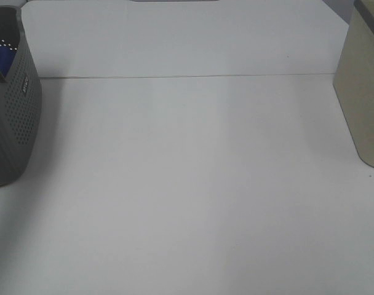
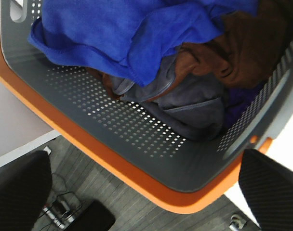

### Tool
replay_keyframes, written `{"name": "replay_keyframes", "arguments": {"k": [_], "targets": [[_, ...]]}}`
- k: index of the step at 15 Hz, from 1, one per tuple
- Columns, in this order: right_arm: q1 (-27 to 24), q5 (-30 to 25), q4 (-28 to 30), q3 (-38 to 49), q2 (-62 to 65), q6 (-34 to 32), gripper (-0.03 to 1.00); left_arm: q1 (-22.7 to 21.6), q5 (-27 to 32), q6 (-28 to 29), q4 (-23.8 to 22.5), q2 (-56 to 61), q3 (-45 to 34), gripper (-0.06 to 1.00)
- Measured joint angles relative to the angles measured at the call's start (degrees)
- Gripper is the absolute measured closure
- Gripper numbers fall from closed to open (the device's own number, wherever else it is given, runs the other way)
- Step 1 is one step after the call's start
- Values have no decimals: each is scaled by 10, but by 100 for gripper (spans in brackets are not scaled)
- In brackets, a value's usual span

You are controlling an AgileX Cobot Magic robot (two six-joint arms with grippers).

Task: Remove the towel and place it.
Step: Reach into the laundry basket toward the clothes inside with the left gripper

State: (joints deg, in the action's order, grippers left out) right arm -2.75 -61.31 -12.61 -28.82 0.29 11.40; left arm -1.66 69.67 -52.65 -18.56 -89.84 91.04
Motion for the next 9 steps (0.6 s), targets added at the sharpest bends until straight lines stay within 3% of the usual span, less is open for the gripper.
{"name": "replay_keyframes", "arguments": {"k": [2,6,7,9], "targets": [[0,0,0,0,0,0,20,0,0,-10,-26,-32,20,-4],[0,0,0,0,0,0,20,0,-38,-93,-41,-99,29,-4],[0,0,0,0,0,0,20,0,-71,-105,-78,-142,29,-4],[0,0,0,0,0,0,20,0,-96,-107,-101,-172,29,-4]]}}
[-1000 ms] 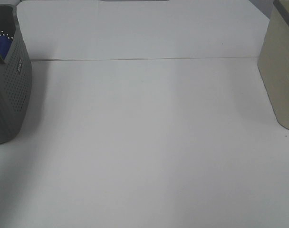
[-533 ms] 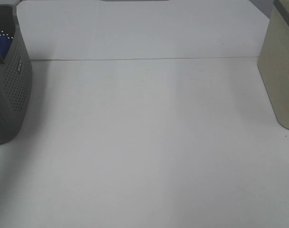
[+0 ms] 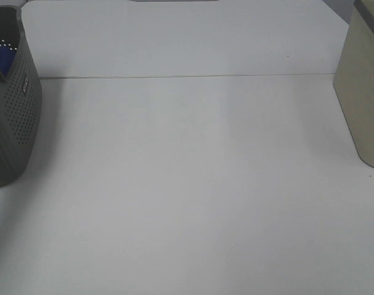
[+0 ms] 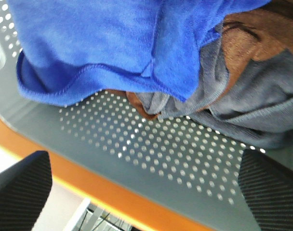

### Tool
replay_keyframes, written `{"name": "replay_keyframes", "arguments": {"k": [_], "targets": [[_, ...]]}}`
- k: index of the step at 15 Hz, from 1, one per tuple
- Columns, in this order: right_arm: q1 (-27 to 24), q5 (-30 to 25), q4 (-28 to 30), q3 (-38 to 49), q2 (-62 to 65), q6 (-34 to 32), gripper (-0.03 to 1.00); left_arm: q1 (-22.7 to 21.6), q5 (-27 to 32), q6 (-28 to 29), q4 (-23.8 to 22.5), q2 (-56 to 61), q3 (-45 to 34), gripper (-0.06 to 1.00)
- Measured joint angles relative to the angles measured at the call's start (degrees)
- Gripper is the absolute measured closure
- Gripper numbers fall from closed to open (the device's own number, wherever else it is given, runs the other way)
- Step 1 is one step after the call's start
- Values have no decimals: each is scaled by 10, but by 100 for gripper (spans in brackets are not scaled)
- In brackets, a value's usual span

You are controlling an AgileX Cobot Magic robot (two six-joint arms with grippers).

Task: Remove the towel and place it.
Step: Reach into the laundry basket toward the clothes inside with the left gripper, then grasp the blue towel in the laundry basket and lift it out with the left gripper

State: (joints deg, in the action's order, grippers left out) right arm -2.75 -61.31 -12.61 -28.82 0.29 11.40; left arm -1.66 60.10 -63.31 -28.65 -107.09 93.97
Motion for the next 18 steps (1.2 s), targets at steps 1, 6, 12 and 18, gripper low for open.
{"name": "replay_keyframes", "arguments": {"k": [1,6,12,18], "targets": [[0,0,0,0,0,0,20,0,-14,-1,-6,-21,0,-4],[0,0,0,0,0,0,20,0,-68,-3,-34,-99,0,-4],[0,0,0,0,0,0,20,-14,-115,-14,-55,-139,0,-4],[0,0,-1,0,0,0,20,-26,-129,-25,-54,-164,0,1]]}}
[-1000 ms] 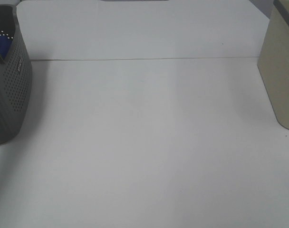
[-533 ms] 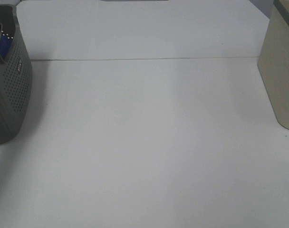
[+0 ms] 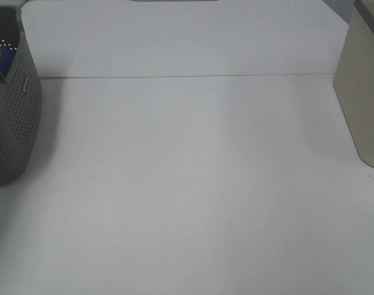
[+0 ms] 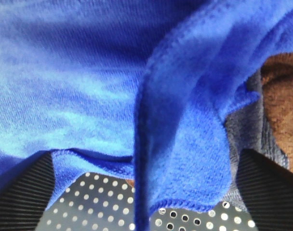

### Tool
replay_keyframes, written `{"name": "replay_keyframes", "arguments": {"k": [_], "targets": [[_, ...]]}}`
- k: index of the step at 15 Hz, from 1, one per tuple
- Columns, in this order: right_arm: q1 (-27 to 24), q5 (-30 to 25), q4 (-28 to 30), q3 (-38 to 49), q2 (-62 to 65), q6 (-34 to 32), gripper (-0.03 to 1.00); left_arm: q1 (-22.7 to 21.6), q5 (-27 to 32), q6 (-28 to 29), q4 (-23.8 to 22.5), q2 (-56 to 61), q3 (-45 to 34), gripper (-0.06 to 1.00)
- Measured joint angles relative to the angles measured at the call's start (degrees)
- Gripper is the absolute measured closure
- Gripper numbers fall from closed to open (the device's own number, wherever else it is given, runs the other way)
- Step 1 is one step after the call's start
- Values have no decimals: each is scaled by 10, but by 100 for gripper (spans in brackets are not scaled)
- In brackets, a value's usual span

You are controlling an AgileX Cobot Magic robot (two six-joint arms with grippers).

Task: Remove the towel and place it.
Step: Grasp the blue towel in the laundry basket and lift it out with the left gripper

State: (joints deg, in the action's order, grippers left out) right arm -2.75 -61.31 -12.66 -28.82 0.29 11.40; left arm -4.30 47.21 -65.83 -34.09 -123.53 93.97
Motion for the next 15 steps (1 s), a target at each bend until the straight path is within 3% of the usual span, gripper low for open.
{"name": "replay_keyframes", "arguments": {"k": [3,6,7,8,11,15], "targets": [[0,0,0,0,0,0,20,0,-6,-2,8,-2,0,29],[0,0,0,0,0,0,20,0,-14,-2,12,-2,0,79],[0,0,0,0,0,0,20,0,-14,0,18,-2,0,89],[0,0,0,0,0,0,20,0,-14,5,26,-2,0,94],[0,0,0,0,0,0,20,0,-3,17,33,-2,0,94],[0,0,0,0,0,0,20,0,4,83,25,39,0,94]]}}
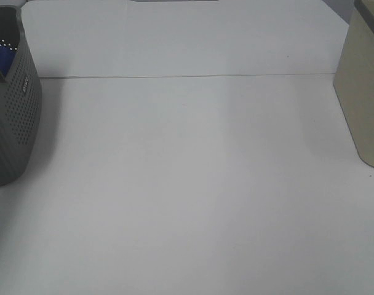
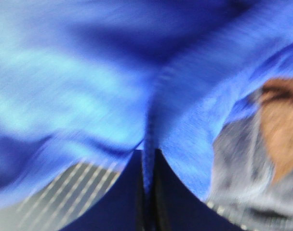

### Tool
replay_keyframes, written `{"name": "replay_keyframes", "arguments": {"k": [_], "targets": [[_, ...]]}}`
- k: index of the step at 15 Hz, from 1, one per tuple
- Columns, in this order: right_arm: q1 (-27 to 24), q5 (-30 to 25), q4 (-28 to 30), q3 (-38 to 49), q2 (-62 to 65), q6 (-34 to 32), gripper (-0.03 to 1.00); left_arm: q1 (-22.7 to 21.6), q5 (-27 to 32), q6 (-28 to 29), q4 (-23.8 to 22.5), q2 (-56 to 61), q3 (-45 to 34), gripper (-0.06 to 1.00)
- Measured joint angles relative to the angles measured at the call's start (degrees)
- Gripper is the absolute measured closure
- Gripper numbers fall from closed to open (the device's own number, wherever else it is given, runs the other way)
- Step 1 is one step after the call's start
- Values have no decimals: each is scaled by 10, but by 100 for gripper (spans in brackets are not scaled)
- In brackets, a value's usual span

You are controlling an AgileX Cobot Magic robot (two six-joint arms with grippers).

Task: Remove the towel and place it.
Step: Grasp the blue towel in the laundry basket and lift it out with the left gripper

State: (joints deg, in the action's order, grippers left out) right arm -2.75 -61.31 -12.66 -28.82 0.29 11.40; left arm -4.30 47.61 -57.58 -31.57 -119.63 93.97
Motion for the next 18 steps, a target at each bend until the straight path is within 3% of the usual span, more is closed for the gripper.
{"name": "replay_keyframes", "arguments": {"k": [5,10,15,18], "targets": [[0,0,0,0,0,0,20,0,5,27,20,150,0,94],[0,0,0,0,0,0,20,2,2,7,42,312,0,94],[0,1,0,0,0,0,20,2,-42,3,82,388,0,94],[0,1,0,0,0,0,20,31,-42,3,91,398,13,94]]}}
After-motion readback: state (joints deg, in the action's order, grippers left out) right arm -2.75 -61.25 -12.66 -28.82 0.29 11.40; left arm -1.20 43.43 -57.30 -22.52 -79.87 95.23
